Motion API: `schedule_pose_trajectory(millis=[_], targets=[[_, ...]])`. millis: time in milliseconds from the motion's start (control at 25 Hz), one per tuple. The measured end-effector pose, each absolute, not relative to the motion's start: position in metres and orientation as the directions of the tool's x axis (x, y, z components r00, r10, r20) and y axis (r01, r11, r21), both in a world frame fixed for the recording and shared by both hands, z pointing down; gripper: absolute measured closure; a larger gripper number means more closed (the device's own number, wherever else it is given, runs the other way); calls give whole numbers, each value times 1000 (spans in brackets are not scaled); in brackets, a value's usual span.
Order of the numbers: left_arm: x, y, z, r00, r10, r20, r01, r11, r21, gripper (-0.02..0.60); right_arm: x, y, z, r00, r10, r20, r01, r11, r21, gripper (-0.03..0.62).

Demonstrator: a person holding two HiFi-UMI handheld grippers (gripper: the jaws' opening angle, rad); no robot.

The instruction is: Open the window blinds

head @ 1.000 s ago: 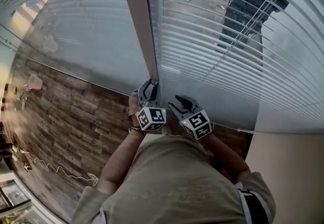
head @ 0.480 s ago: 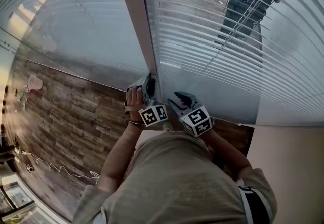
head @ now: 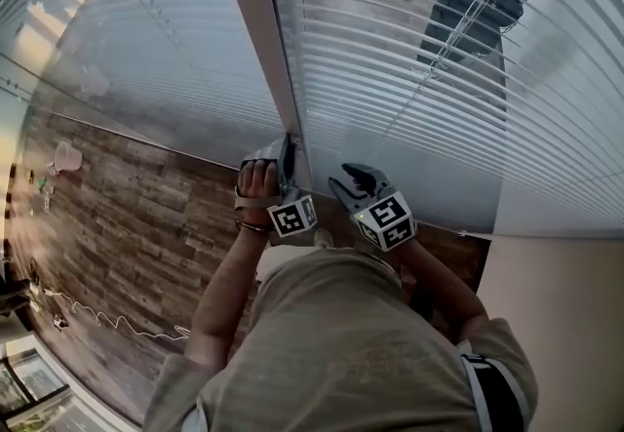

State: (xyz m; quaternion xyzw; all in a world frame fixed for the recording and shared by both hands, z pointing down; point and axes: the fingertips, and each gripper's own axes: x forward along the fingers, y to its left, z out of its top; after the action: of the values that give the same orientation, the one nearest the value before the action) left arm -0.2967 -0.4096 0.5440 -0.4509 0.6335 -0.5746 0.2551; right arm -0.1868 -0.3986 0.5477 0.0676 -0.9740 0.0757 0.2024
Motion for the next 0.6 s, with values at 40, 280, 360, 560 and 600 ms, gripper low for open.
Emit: schedule_pose_trajectory(millis=[40,280,360,560,600], targets=[[-297,-410,541,-462,-868,181,-258,-64,-964,445,-186,-401,544,-909,-101,404,-163,979,-120,433],[-290,-410,527,-435,-891,128,-133,-77,-988,445,-180,-405,534,-904,-64,422,-129,984,-127,433],[-292,-410,515,-424,-897,128,-98,-95,-991,445,-184,-404,525,-903,-46,428,-109,986,-124,433],[-294,-406,516,-412,-894,177,-197,-103,-975,443,-193,-401,518,-908,-25,419,-81,990,-117,433],[-295,-405,515,-414,-889,197,-252,-96,-963,443,-194,-402,517,-909,-25,415,-80,990,-116,433]])
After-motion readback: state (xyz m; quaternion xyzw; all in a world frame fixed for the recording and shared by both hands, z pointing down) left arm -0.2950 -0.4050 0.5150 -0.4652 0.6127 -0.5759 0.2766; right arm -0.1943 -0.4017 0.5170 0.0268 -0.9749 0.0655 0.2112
